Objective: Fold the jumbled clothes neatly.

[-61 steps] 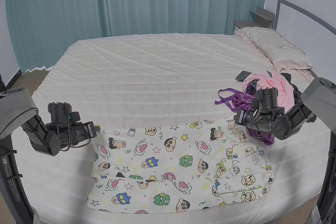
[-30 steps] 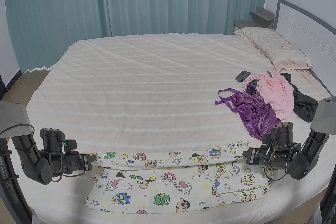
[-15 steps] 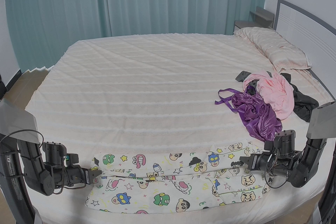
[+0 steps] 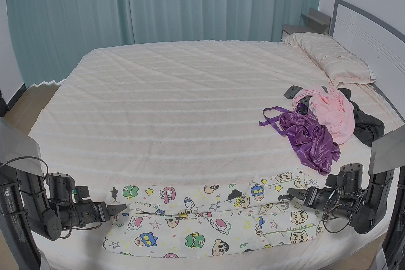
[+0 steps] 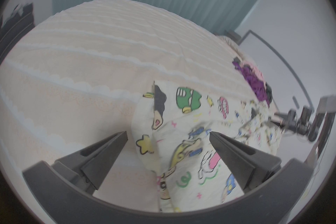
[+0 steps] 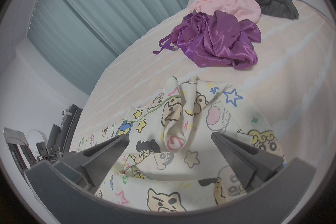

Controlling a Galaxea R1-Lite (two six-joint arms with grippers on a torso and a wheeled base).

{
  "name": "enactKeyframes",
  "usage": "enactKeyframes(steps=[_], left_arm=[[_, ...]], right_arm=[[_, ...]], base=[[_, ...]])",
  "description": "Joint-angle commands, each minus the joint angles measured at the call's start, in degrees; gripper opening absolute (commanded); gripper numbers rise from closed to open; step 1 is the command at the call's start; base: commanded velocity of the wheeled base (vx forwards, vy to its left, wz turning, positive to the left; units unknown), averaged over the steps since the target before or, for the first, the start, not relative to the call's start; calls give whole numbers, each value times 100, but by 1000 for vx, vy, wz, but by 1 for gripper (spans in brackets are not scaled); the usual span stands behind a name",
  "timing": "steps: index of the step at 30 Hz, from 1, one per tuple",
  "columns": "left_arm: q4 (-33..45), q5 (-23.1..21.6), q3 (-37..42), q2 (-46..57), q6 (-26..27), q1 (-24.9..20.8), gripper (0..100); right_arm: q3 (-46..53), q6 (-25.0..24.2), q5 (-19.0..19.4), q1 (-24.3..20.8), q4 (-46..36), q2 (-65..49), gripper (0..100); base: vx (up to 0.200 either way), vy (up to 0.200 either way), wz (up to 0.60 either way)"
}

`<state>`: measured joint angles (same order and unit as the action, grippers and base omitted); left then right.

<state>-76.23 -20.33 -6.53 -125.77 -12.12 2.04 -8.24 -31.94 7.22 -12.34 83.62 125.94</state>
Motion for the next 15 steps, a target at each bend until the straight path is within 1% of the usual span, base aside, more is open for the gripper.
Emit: enactKeyframes(steps=[1, 2, 4, 8, 15], left_arm=[[-15, 3, -111, 650, -845, 25, 100], [-6, 29, -199, 826, -1276, 16, 100], [11, 91, -287, 879, -1610, -19, 100], [3, 232, -340, 844, -1706, -28, 100], [-6, 232, -349, 677, -1733, -10, 100]], right_arm=[[-2, -278, 157, 47, 278, 449, 100], [-2, -287, 166, 47, 489, 607, 100], [-55, -278, 175, 38, 603, 774, 100], [-213, -287, 184, 21, 586, 809, 100], [-327, -278, 192, -32, 586, 765, 100]], base=[[0, 0, 0], [0, 0, 0], [0, 0, 0], [0, 0, 0], [0, 0, 0]])
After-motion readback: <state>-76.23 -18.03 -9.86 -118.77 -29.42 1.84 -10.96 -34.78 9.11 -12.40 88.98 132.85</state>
